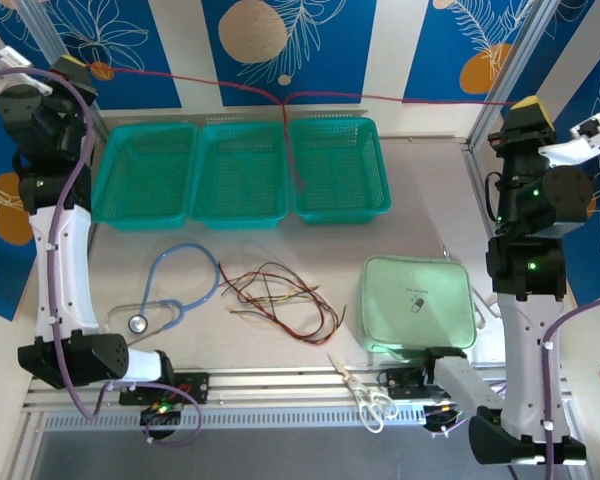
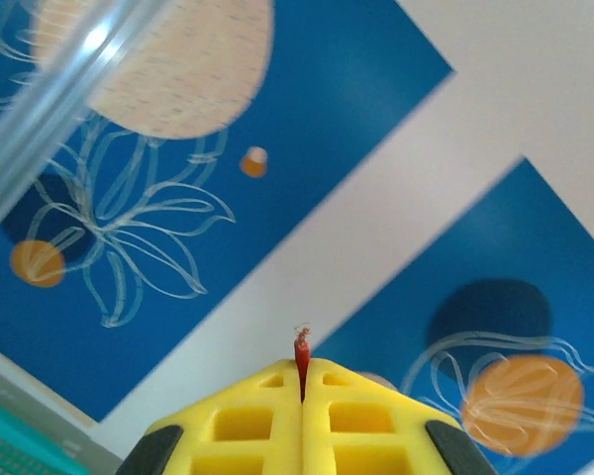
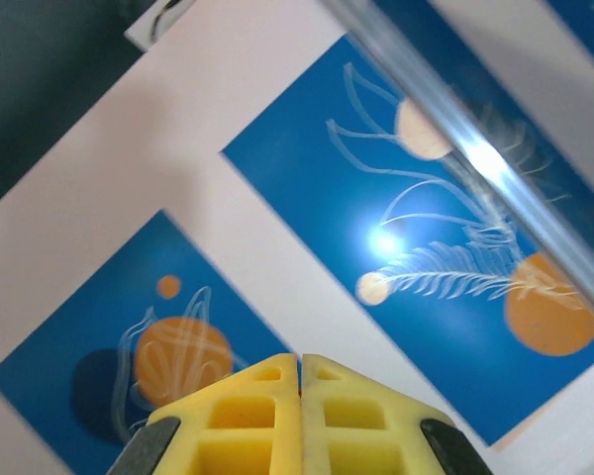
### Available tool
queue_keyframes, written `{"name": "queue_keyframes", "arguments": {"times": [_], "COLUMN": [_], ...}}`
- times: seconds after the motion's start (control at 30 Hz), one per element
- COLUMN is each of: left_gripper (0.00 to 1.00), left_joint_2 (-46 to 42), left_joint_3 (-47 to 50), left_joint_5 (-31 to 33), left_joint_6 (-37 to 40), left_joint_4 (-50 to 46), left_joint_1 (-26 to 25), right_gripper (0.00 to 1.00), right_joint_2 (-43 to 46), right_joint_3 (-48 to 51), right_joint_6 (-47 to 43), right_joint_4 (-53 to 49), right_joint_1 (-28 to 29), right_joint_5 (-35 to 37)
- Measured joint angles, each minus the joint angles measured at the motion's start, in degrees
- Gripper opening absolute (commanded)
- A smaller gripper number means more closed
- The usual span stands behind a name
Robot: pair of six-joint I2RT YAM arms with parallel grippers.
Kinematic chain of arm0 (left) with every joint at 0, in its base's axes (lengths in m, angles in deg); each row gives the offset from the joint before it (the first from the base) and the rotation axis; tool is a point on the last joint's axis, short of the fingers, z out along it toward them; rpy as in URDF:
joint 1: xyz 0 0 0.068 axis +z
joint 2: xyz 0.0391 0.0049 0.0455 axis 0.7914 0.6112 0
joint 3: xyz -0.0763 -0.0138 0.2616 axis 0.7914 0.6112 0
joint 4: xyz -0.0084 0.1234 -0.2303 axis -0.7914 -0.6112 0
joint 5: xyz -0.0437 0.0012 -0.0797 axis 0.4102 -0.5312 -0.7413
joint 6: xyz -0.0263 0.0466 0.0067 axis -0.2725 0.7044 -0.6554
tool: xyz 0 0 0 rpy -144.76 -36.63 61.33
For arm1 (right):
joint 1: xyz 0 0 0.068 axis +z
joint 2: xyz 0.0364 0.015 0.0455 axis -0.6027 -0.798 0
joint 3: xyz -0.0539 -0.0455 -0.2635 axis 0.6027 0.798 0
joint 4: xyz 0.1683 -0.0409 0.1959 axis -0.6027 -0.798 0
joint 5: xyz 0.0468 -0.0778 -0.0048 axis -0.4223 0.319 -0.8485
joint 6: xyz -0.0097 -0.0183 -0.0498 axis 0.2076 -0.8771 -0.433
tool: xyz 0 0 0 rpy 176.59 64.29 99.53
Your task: Untangle the cables
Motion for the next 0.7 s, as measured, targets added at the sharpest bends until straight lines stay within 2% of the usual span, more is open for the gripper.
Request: {"name": "queue_keyframes", "arguments": {"times": [0.1,0.27,0.47,0.7], "left_gripper": [0.00,0.00,0.00,0.00], "left_joint_2": [1.1,1.0,2.1,1.1], "left_joint_3": [0.7,7.7,7.8,8.8], "left_joint_5": [0.2,-1.0,-1.5,0.2], "left_joint_6": [-3.5,-15.3,-18.7,-20.2], "left_joint_4": [1.2,7.8,7.6,7.7], "left_joint_1": [3.0,8.7,10.0,12.8], "right_gripper": [0.00,0.00,0.00,0.00], "right_joint_2": [-1.1,-1.6,-1.2,1.3], "right_joint_3": [-0.4,-0.5,0.4,1.9], "right_joint_6": [1.9,5.4,6.9,9.1], "right_joint_4": [-1.7,-3.5,-3.9,-7.5], "right_joint_1": [-3.8,-7.2,-9.1,-19.3], "right_joint_5": [-0.2,-0.5,-0.5,-0.4]}}
